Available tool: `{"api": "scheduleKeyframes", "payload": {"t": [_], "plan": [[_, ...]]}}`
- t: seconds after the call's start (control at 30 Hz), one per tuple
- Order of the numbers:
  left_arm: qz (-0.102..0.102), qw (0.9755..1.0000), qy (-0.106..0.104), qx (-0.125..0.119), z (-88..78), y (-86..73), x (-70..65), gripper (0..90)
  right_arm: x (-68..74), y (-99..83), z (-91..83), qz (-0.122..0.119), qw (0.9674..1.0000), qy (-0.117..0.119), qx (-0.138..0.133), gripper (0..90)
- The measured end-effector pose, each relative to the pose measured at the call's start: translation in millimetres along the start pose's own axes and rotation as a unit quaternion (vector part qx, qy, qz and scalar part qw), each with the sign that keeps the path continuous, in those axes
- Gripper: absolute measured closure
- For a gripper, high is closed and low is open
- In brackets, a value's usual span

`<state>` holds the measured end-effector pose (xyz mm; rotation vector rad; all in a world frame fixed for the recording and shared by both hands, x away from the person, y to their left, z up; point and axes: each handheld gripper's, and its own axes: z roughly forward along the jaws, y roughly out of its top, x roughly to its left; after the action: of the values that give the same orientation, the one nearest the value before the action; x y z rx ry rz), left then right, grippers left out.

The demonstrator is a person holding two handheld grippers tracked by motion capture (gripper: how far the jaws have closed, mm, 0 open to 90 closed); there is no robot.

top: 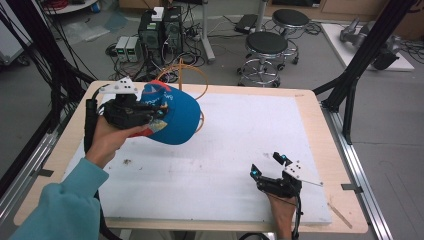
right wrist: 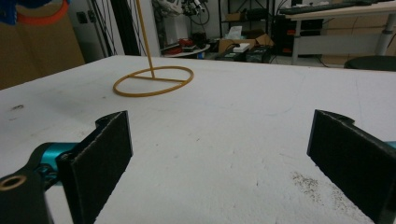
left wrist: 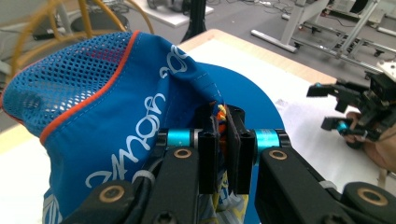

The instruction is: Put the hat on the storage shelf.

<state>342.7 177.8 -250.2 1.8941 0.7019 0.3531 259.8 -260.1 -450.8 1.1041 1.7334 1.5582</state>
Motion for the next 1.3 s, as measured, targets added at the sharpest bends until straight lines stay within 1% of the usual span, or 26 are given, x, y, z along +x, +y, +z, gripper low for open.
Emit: {"api": "scheduleKeyframes", "payload": {"t": [0.1, 0.23, 0.37, 0.5, 0.57, 0.7, 0.8, 0.9, 1.03, 1.17, 1.3], "plan": [[0.002, 1.0000, 0.006, -0.005, -3.9, 8.5, 3.0, 84.3, -0.5, -0.1, 0.1, 0.000, 1.0000, 0.000, -0.001, 5.6], [-0.003, 0.9997, 0.017, -0.018, -8.8, 20.7, 10.0, 84.3, -0.5, -0.1, -0.4, 0.003, 1.0000, 0.001, -0.001, 5.6], [-0.007, 0.9990, 0.030, -0.032, -11.7, 32.8, 16.7, 84.3, -0.1, -0.5, -0.7, 0.001, 1.0000, 0.000, -0.005, 5.6], [-0.004, 0.9986, 0.043, -0.030, -11.8, 44.3, 21.9, 84.3, -0.8, -0.4, -0.9, 0.007, 1.0000, 0.001, -0.005, 5.6], [-0.003, 0.9985, 0.046, -0.030, -10.4, 49.9, 24.4, 84.3, -1.0, -0.3, -0.8, 0.005, 1.0000, 0.001, -0.005, 5.6], [-0.004, 0.9984, 0.047, -0.033, -5.4, 61.0, 30.4, 84.3, -0.7, -0.3, -0.8, 0.005, 1.0000, 0.002, -0.005, 5.6], [-0.005, 0.9980, 0.049, -0.040, 0.6, 69.4, 34.5, 84.3, -0.3, -0.5, -0.8, 0.005, 1.0000, 0.002, -0.006, 5.6], [-0.008, 0.9976, 0.051, -0.046, 6.6, 74.6, 38.0, 84.3, -0.2, -0.5, -0.8, 0.004, 1.0000, 0.002, -0.006, 5.6], [-0.013, 0.9970, 0.057, -0.051, 14.4, 77.7, 44.0, 84.3, -0.4, -0.4, -0.9, 0.004, 1.0000, 0.002, -0.006, 5.6], [-0.023, 0.9960, 0.063, -0.059, 19.7, 80.3, 53.1, 84.3, -0.1, -0.3, -0.8, 0.004, 1.0000, 0.002, -0.005, 5.6], [-0.020, 0.9955, 0.073, -0.058, 20.1, 84.4, 58.7, 84.3, -0.3, -0.4, -0.7, 0.006, 1.0000, 0.002, -0.004, 5.6]]}}
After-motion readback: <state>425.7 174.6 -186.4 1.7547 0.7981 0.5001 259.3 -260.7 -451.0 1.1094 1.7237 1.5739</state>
